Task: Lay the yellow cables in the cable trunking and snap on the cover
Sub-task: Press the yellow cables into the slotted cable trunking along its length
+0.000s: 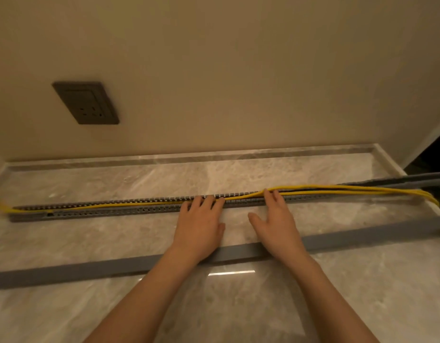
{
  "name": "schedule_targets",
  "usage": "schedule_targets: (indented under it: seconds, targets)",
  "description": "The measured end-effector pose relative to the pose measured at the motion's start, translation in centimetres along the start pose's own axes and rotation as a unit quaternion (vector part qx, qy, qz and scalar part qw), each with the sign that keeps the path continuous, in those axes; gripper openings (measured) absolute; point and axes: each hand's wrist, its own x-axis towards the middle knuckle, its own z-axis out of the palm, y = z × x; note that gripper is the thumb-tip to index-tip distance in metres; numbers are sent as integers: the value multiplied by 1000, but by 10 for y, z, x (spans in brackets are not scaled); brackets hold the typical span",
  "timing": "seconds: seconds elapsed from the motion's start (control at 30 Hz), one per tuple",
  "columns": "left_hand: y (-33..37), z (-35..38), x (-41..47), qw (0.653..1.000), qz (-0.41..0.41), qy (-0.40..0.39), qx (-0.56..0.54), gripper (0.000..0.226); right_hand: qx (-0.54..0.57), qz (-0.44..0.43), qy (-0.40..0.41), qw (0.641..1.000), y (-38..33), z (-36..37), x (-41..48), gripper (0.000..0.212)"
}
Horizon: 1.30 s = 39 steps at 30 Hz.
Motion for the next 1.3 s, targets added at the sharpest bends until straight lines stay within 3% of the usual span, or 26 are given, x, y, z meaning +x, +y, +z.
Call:
schedule_targets:
  seconds: [0.1, 0.3, 0.67, 1.13, 1.3]
  targets:
    - [-1, 2, 0, 1000, -4, 4, -9, 55, -118, -32, -57, 991, -1, -12, -2, 65]
    - [-1, 3, -1, 1000, -11, 11, -26, 54, -233, -85, -32, 968, 1, -24, -3, 52]
    - [-1, 6, -3, 998, -14, 18, -53, 56, -306, -136, 12, 942, 12, -15, 4, 50]
    - [1, 2, -1, 997, -35, -10, -72, 59, -276, -149, -15, 949, 19, -16, 24, 42]
    - [3, -3, 2, 996, -54, -24, -69, 54, -101, -149, -43, 983, 27, -35, 21, 39]
